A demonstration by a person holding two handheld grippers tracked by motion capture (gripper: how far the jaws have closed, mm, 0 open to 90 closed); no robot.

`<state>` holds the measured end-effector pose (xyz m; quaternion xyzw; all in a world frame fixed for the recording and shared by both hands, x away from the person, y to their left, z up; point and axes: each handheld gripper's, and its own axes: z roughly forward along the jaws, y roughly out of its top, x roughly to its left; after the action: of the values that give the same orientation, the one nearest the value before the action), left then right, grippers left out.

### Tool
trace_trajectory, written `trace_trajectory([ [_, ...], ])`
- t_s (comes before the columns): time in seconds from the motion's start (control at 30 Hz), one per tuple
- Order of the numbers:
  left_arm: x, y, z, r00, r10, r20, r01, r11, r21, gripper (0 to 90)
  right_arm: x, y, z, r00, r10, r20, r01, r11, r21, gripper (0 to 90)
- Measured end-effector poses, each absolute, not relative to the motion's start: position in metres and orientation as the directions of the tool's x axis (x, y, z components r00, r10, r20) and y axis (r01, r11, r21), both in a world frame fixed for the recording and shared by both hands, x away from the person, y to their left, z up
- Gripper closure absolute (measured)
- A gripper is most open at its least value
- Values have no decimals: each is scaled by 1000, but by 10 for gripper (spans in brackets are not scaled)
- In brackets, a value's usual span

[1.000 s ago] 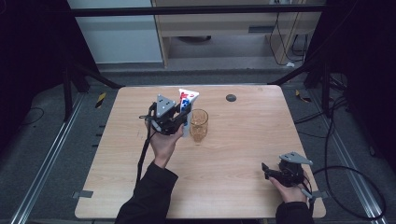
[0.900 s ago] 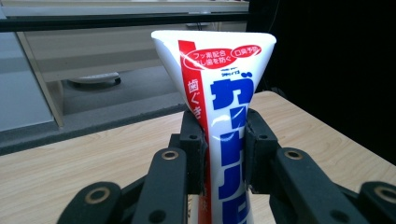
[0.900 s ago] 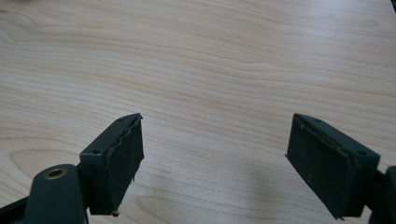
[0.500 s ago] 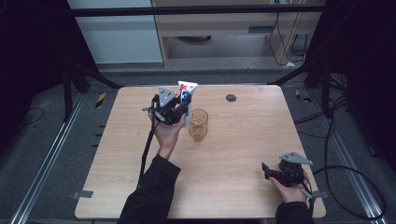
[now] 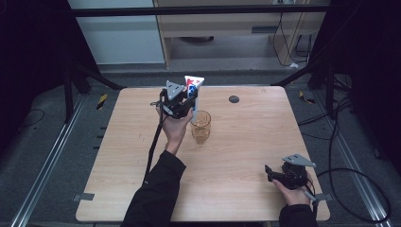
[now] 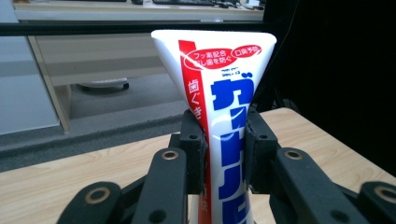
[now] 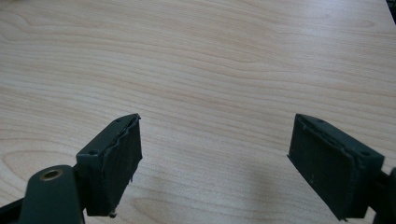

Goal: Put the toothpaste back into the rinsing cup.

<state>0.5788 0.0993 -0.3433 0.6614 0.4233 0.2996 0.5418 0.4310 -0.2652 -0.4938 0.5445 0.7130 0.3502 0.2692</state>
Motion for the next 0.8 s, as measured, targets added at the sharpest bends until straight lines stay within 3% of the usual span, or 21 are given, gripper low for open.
trace_trajectory([
  [0.8, 602, 82, -358, 463, 885, -55, 232, -61, 971, 721, 432, -265, -494, -263, 965, -10, 585, 168, 794, 167],
])
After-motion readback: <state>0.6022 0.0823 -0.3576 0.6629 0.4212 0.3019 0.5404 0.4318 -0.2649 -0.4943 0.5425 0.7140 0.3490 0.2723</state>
